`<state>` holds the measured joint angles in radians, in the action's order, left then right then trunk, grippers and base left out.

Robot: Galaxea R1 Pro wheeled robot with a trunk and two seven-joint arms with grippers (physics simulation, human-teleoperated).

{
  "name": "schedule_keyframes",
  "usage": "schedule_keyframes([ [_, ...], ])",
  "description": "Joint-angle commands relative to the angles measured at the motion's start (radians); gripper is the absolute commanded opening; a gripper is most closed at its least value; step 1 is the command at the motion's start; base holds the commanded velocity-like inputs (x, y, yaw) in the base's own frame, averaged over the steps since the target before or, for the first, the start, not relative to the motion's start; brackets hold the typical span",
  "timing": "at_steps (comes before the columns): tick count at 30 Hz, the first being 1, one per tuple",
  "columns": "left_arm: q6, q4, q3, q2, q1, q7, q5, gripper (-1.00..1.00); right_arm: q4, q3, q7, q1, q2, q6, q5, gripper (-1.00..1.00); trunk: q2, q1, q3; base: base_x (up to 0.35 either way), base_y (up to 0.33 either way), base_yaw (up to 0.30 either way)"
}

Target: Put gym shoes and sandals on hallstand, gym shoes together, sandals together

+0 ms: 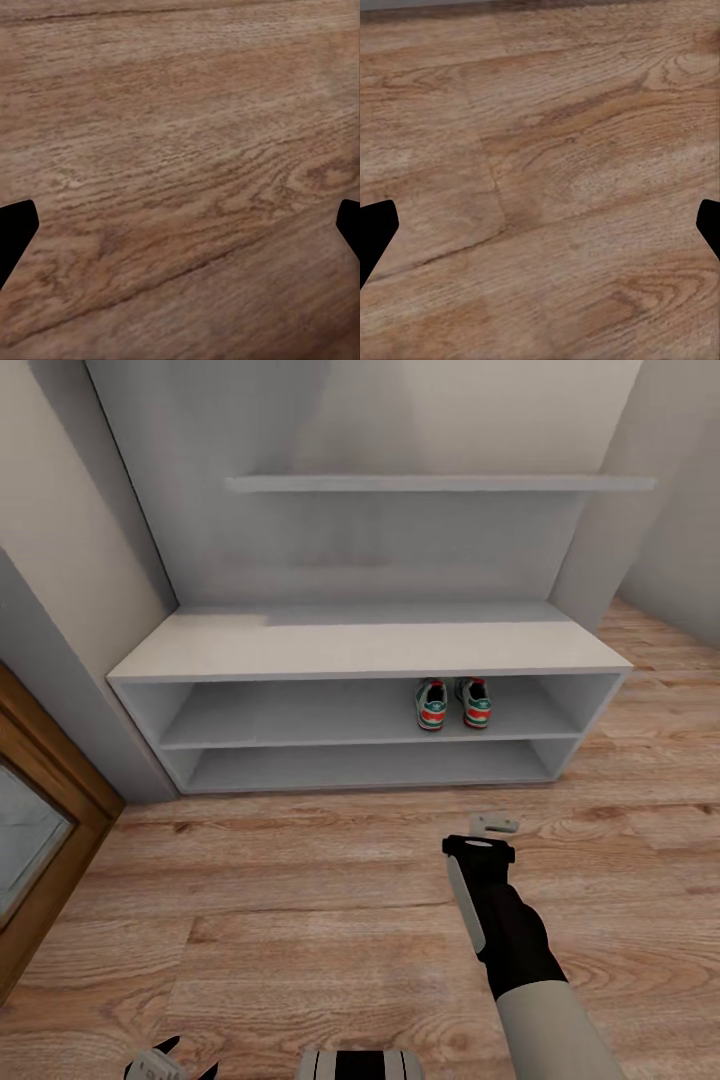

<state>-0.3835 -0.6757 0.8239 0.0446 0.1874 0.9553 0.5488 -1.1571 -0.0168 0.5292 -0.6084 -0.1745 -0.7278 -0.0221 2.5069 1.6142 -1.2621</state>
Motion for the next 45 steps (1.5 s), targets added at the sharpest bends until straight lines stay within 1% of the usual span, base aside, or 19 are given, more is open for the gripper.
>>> schedule_keyframes([
  [1, -0.005, -0.001, 0.006, -0.001, 0.001, 0.004, 0.008, 1.0, 0.002, -0.001, 0.005, 0.0, 0.0, -0.005, -0.002, 1.0, 0.0, 0.0, -0.001, 0.0, 0.0, 0.0],
  [16, -0.005, -0.001, 0.006, -0.002, 0.001, -0.001, 0.009, 1.0, 0.023, 0.0, -0.001, 0.02, 0.0, -0.002, -0.003, 1.0, 0.0, 0.0, 0.0, 0.0, 0.0, -0.003],
  [17, -0.004, 0.0, 0.005, -0.002, 0.001, -0.001, 0.009, 1.0, 0.067, 0.0, -0.073, 0.031, 0.0, -0.001, -0.001, 1.0, 0.0, 0.0, 0.0, 0.0, 0.0, 0.0],
  [19, -0.004, 0.001, 0.006, -0.002, 0.001, -0.002, 0.01, 1.0, 0.079, 0.0, -0.106, 0.032, 0.0, -0.001, 0.0, 1.0, 0.0, 0.0, 0.0, 0.0, 0.0, 0.0],
  [20, -0.004, 0.001, 0.006, -0.001, 0.001, -0.002, 0.01, 1.0, 0.093, 0.0, -0.142, 0.033, 0.003, 0.0, 0.001, 1.0, 0.0, 0.0, 0.0, 0.0, 0.0, 0.0],
  [21, -0.003, 0.001, 0.007, 0.0, 0.001, -0.002, 0.01, 1.0, 0.131, 0.0, -0.243, 0.034, 0.047, 0.002, 0.002, 1.0, 0.0, 0.0, 0.0, 0.0, 0.0, 0.0],
  [23, -0.003, 0.0, 0.007, 0.0, 0.001, -0.002, 0.01, 1.0, 0.147, 0.0, -0.286, 0.034, 0.068, 0.004, 0.003, 1.0, 0.0, 0.0, 0.0, 0.0, 0.0, 0.0],
  [24, -0.004, 0.0, 0.007, 0.0, 0.001, -0.002, 0.01, 1.0, 0.163, 0.0, -0.329, 0.034, 0.089, 0.009, 0.003, 1.0, 0.0, 0.0, 0.0, 0.0, 0.0, 0.0],
  [28, -0.004, 0.0, 0.007, 0.0, 0.001, -0.002, 0.01, 1.0, 0.204, 0.0, -0.418, 0.038, 0.137, 0.032, 0.003, 1.0, 0.0, 0.0, 0.0, 0.0, 0.0, 0.0],
  [30, -0.003, -0.001, 0.007, 0.0, 0.001, -0.002, 0.01, 1.0, 0.229, 0.0, -0.465, 0.042, 0.161, 0.055, 0.004, 1.0, 0.0, 0.0, 0.0, 0.0, 0.0, 0.0],
  [33, -0.003, -0.001, 0.007, 0.0, 0.001, -0.003, 0.01, 1.0, 0.27, 0.0, -0.535, 0.055, 0.195, 0.111, 0.005, 1.0, 0.0, 0.0, 0.0, 0.0, 0.0, 0.0],
  [34, -0.003, -0.001, 0.008, 0.0, 0.001, -0.003, 0.01, 1.0, 0.298, 0.0, -0.578, 0.065, 0.215, 0.162, 0.008, 1.0, 0.0, 0.0, 0.0, 0.0, 0.0, 0.0],
  [36, -0.003, -0.001, 0.01, 0.0, 0.001, -0.003, 0.01, 1.0, 0.329, 0.0, -0.617, 0.075, 0.234, 0.219, 0.01, 1.0, 0.0, 0.0, 0.0, 0.0, 0.0, 0.0],
  [37, -0.003, -0.001, 0.016, 0.0, 0.001, -0.003, 0.009, 1.0, 0.365, 0.0, -0.65, 0.085, 0.253, 0.281, 0.011, 1.0, 0.0, 0.0, 0.0, 0.0, 0.0, 0.0],
  [38, -0.003, -0.001, 0.021, 0.0, 0.001, -0.003, 0.009, 1.0, 0.385, 0.0, -0.664, 0.09, 0.262, 0.313, 0.012, 1.0, 0.0, 0.0, 0.0, 0.0, 0.0, 0.0],
  [42, -0.003, -0.001, 0.053, -0.001, 0.001, -0.003, 0.008, 1.0, 0.481, 0.0, -0.703, 0.106, 0.289, 0.449, 0.012, 1.0, 0.0, 0.0, 0.0, 0.0, 0.0, 0.0],
  [45, -0.003, -0.001, 0.082, -0.001, 0.002, -0.003, 0.008, 1.0, 0.565, 0.0, -0.718, 0.113, 0.3, 0.556, 0.013, 1.0, 0.0, 0.0, 0.0, 0.0, 0.0, 0.0],
])
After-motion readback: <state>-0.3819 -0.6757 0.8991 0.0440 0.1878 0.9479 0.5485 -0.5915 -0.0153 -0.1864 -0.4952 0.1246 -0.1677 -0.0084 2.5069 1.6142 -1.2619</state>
